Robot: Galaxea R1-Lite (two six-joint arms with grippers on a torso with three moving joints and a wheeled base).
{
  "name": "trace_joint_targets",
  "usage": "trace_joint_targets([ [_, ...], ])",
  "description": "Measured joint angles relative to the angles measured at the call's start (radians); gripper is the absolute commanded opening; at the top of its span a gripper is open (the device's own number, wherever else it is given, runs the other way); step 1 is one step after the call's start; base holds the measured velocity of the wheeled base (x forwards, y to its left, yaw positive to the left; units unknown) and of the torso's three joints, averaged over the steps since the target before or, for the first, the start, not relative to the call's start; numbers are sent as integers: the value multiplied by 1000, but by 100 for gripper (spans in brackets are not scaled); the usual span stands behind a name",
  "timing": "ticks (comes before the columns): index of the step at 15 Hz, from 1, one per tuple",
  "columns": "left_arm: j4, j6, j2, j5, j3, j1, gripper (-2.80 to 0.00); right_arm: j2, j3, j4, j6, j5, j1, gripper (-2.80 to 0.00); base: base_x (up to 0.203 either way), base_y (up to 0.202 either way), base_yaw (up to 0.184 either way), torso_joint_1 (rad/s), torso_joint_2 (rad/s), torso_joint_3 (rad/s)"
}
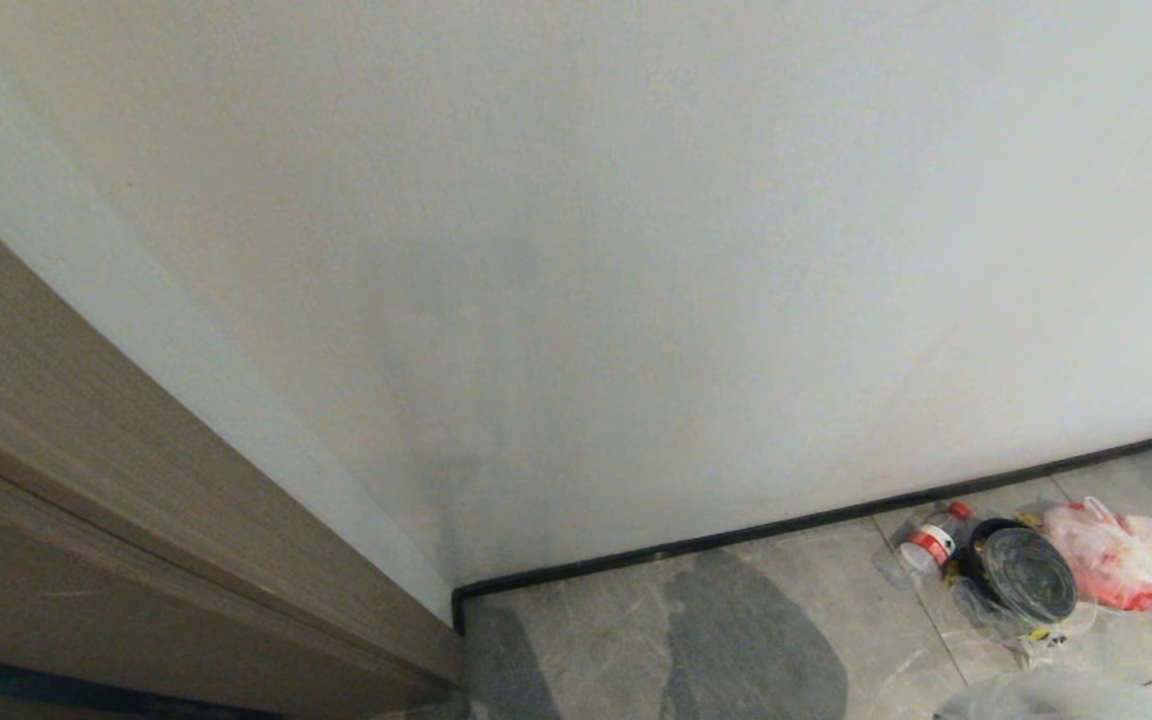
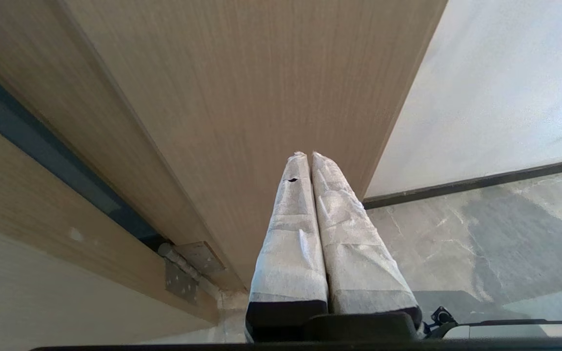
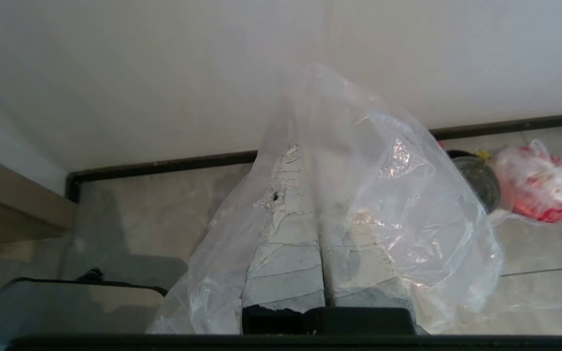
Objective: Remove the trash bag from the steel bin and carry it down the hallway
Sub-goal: Put the trash bag at the door
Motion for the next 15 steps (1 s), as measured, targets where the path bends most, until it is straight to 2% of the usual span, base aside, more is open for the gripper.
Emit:
trace_joint_targets([
  [3, 0, 0, 0, 0, 0, 0, -280, 195, -179, 91, 2, 50, 3, -280, 0, 0, 0, 0, 0, 0],
  [6, 0, 0, 0, 0, 0, 0, -280, 471, -342, 116, -3, 141, 7, -280, 0, 0, 0, 0, 0, 0],
  [9, 0, 0, 0, 0, 0, 0, -280, 772, -492, 130, -26, 182, 17, -280, 0, 0, 0, 0, 0, 0],
  [12, 0, 0, 0, 0, 0, 0, -280, 1030, -572, 117, -115, 202, 33, -280, 0, 0, 0, 0, 0, 0],
  [15, 0, 0, 0, 0, 0, 0, -280, 1233, -564, 24, -215, 212, 32, -280, 0, 0, 0, 0, 0, 0],
])
